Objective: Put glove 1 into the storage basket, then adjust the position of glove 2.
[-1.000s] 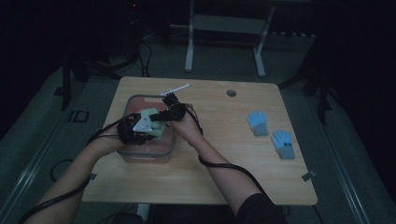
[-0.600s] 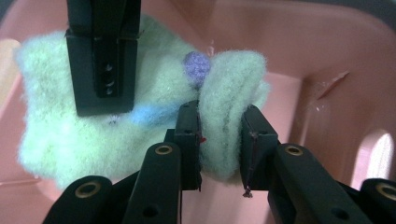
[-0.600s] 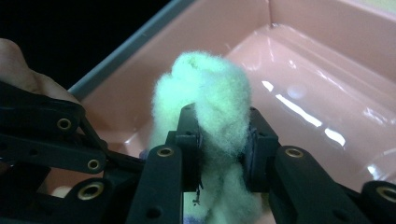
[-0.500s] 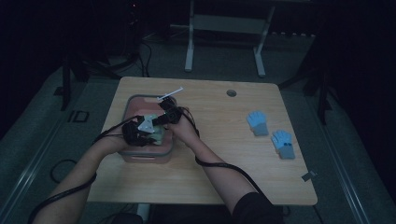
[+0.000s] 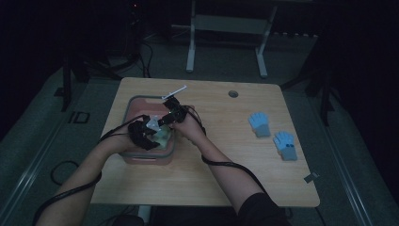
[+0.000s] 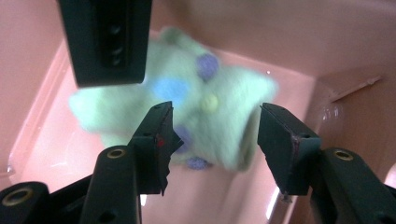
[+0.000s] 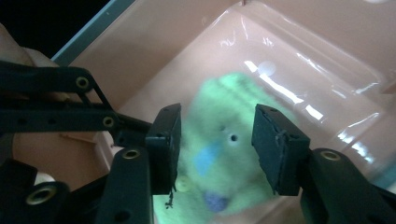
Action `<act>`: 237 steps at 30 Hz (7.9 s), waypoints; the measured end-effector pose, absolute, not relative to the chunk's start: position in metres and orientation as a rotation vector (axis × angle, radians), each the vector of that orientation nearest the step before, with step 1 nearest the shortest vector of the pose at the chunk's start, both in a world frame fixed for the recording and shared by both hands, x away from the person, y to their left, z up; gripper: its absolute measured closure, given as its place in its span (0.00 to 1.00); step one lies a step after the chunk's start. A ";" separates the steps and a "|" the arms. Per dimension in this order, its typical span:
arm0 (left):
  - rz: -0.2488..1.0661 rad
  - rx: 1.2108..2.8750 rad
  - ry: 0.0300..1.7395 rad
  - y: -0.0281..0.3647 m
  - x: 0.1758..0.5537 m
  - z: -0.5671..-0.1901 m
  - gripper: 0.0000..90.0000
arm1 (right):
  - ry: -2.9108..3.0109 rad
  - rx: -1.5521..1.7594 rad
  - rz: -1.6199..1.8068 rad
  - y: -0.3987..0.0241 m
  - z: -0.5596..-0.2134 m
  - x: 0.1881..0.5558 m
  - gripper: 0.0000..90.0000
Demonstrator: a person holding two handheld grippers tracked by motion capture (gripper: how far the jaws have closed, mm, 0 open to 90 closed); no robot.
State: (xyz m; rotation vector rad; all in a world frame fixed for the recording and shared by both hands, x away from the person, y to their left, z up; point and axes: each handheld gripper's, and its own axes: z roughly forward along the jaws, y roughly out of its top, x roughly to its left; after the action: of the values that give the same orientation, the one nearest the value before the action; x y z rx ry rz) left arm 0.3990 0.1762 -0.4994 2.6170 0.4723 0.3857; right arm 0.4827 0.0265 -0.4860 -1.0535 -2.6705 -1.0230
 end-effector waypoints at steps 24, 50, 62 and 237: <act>0.371 2.373 0.597 0.158 0.377 -0.446 0.49 | -2.642 -0.945 -1.222 -0.039 -0.441 0.455 0.56; 0.351 2.372 0.538 0.080 0.356 -0.457 0.37 | -2.740 -1.005 -1.251 -0.130 -0.450 0.432 0.52; 0.364 2.371 0.521 0.052 0.345 -0.468 0.20 | -2.771 -1.005 -1.303 -0.172 -0.463 0.422 0.52; 0.439 2.165 0.594 0.023 0.297 -0.564 0.09 | -2.768 -1.559 -1.333 -0.231 -0.519 0.365 0.68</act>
State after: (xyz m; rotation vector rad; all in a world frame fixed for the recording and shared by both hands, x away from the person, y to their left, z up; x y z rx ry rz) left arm 0.2971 0.0225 -0.5639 2.1654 0.5942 0.4392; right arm 0.3647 -0.2307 -0.5191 -1.5588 -2.7682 -1.3330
